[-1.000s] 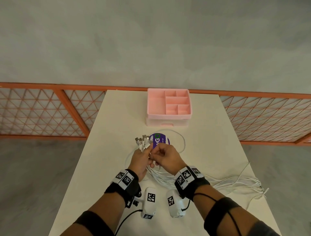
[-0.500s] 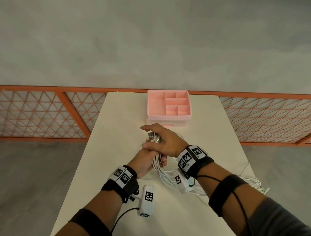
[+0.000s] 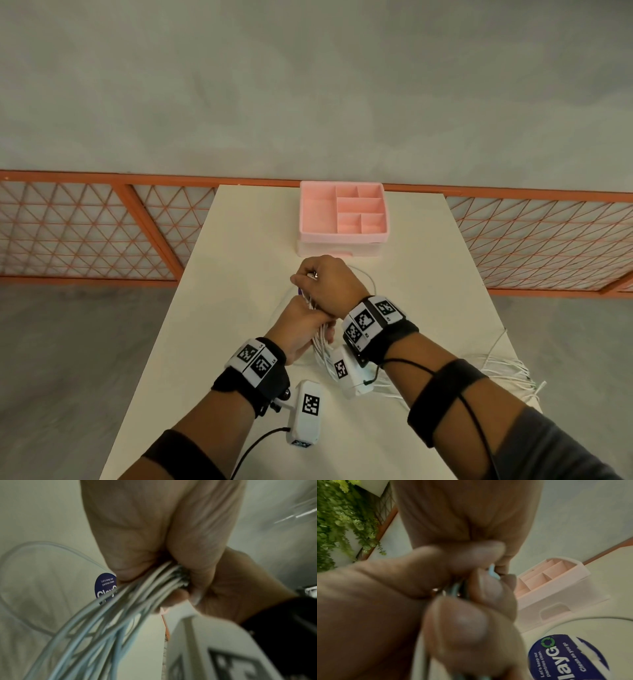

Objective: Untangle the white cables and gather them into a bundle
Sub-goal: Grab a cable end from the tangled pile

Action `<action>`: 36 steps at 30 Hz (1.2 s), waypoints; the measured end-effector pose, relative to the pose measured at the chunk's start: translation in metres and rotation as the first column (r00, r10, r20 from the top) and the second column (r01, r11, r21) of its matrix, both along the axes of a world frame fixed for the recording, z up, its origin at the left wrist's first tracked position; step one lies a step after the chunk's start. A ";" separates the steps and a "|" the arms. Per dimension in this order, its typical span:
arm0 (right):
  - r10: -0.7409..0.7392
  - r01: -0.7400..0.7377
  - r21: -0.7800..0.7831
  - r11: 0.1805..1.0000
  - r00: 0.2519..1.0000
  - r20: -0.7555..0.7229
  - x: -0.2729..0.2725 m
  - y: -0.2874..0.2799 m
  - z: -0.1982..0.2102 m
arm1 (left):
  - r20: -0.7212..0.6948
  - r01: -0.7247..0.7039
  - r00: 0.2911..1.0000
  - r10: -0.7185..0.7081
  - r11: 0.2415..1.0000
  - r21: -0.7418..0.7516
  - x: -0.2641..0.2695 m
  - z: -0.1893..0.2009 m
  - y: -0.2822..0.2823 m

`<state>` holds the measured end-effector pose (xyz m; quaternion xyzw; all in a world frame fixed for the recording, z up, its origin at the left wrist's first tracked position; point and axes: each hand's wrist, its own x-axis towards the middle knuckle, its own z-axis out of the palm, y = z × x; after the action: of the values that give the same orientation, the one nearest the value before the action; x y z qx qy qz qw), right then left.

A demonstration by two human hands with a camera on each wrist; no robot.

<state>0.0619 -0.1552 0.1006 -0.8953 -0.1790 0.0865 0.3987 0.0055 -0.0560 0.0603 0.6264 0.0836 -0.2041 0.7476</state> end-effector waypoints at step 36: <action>-0.475 0.305 -0.730 0.611 0.879 -0.031 -0.023 -0.304 -0.068 | -0.360 -0.655 0.755 0.548 0.662 -0.364 0.055 -0.004 0.055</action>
<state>0.0390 -0.4593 0.0329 -0.9795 0.1141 0.1581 0.0514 0.0606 -0.0006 0.0561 0.3360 0.3170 -0.0254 0.8866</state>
